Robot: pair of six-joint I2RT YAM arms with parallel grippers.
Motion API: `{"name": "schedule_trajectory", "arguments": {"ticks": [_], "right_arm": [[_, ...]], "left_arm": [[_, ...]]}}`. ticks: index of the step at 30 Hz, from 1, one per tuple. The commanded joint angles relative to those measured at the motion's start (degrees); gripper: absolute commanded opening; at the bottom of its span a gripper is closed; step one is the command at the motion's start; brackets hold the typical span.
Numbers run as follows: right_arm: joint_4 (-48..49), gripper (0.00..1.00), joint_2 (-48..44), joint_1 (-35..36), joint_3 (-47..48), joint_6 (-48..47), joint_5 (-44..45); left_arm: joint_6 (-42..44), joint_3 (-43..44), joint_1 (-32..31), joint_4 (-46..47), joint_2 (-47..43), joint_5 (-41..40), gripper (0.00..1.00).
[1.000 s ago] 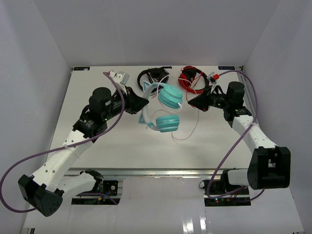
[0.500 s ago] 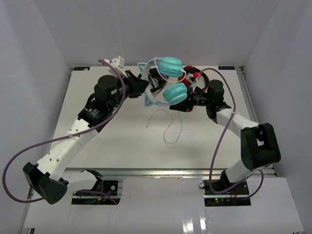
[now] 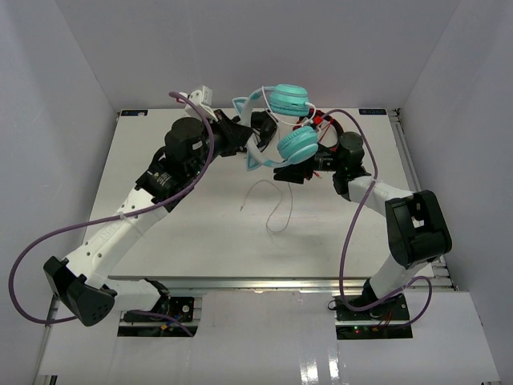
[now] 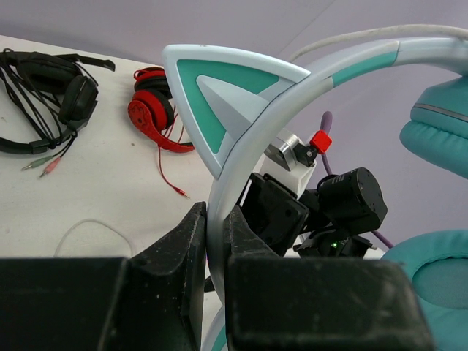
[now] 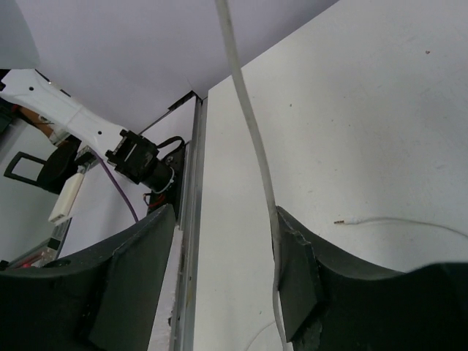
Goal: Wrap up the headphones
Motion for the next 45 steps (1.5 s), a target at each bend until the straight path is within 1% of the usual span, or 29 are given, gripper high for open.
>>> {"name": "schedule_trajectory", "arguments": {"ticks": [1,3,5,9,13,18,20,22,27,32,36,37,39,40,42,43,44,45], "right_arm": [[6.2,0.64,-0.1,0.7,0.7,1.2,-0.6],[6.2,0.7,-0.1,0.9,0.1,0.3,0.1],[6.1,0.74,0.0,0.8,-0.6,-0.9,0.4],[6.2,0.75,0.4,1.1,-1.7,-3.6,0.3],[5.8,0.74,-0.6,1.6,-4.9,-7.6,0.4],[1.7,0.71,-2.5,5.3,-10.3,-16.8,2.0],[-0.4,0.69,-3.4,6.6,-12.0,-19.4,2.5],[-1.0,0.68,-4.1,8.3,-13.4,-21.6,3.0],[-1.0,0.63,-5.2,11.4,-15.7,-22.3,4.3],[-0.2,0.56,-6.4,15.9,-17.5,-22.1,6.4],[0.9,0.53,-5.2,18.4,-15.9,-20.0,9.2],[0.8,0.56,-5.2,18.4,-15.5,-20.1,10.4],[-1.9,0.68,-5.9,17.8,-14.9,-22.9,13.5],[-3.7,0.74,-6.3,17.5,-14.6,-24.7,15.2],[-7.5,0.91,-7.2,16.5,-14.3,-28.1,18.9],[-8.5,0.95,-7.5,16.3,-14.3,-29.1,21.0],[-8.9,0.9,-7.7,16.2,-14.4,-29.8,23.8],[-8.9,0.9,-7.3,16.2,-13.8,-29.8,25.6]], "left_arm": [[-3.0,4.4,-1.5,3.5,-0.5,-1.0,0.0],[-3.4,4.9,-2.0,3.6,-0.3,-1.3,0.0],[-3.7,5.8,-2.3,3.7,-0.2,-1.9,0.0],[-4.3,6.9,-2.9,3.7,-0.4,-3.7,0.0],[-5.1,6.8,-2.9,3.7,-1.5,-7.8,0.0],[-6.2,6.2,-2.9,5.7,-2.4,-13.2,0.0],[-6.6,6.7,-2.9,5.7,-2.4,-14.7,0.0],[-6.7,7.6,-2.9,5.6,-2.5,-18.0,0.0],[-6.2,9.6,-2.9,5.2,-2.3,-24.7,0.0],[-4.6,10.6,-2.9,5.5,-2.3,-29.5,0.0],[-4.7,10.7,-2.9,6.0,-2.2,-29.3,0.0],[-4.7,11.1,-2.9,5.9,-2.1,-28.9,0.0],[-4.2,11.7,-2.8,5.4,-2.2,-28.4,0.0],[-3.9,11.9,-2.8,5.3,-2.3,-28.2,0.0],[-3.4,11.9,-2.8,5.2,-2.7,-28.0,0.0],[-3.4,11.8,-2.9,5.2,-2.9,-27.7,0.0],[-3.3,11.8,-2.9,5.1,-3.0,-27.3,0.0],[-3.4,11.7,-2.9,4.9,-3.2,-26.9,0.0]]}}
